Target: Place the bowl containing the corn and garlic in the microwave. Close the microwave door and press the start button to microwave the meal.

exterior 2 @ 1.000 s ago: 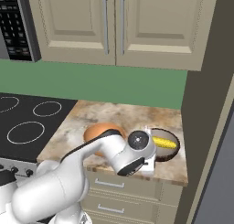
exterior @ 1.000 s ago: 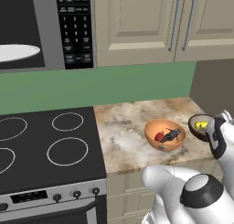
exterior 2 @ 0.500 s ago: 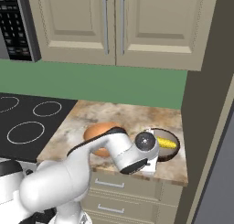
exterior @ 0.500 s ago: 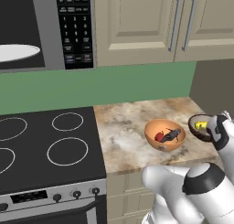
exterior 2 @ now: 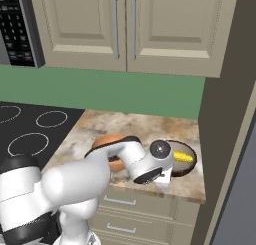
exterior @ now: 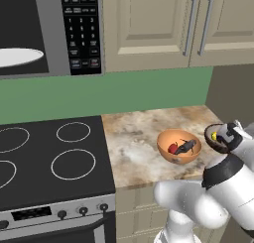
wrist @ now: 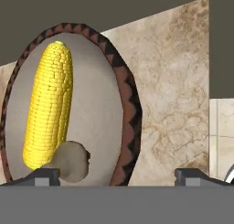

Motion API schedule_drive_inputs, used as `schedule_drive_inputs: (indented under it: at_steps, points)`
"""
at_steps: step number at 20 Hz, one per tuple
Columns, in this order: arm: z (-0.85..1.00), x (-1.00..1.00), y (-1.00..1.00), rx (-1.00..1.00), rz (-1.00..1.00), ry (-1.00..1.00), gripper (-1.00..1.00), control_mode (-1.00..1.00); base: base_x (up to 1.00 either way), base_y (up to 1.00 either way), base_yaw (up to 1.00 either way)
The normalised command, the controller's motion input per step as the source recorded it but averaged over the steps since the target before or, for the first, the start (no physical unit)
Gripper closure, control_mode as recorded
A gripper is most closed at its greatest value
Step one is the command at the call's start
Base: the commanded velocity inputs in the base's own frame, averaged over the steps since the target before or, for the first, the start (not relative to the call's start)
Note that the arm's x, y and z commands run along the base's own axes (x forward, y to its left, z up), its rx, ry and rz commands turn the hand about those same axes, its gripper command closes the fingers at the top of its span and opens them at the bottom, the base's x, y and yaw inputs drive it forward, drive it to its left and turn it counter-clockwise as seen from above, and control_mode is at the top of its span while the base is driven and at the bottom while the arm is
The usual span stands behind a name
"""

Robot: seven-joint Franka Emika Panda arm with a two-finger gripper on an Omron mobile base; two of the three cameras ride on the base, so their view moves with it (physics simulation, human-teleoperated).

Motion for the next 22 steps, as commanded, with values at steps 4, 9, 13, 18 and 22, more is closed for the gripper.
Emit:
schedule_drive_inputs:
  at_steps: [4, 9, 13, 18, 22]
  points:
    - [-0.15, 0.25, -0.26, 0.07, 0.00, 0.04, -1.00, -1.00, 0.00, 0.00, 0.00]
    - [-0.18, 0.18, -0.28, 0.06, 0.00, 0.02, -1.00, -1.00, 0.00, 0.00, 0.00]
    - [-0.20, 0.15, -0.21, 0.05, 0.00, 0.02, -1.00, -1.00, 0.00, 0.00, 0.00]
    - [-0.20, 0.16, -0.09, 0.02, 0.00, 0.03, 1.00, -1.00, 0.00, 0.00, 0.00]
    - [-0.13, 0.08, 0.00, 0.00, 0.00, 0.01, 1.00, -1.00, 0.00, 0.00, 0.00]
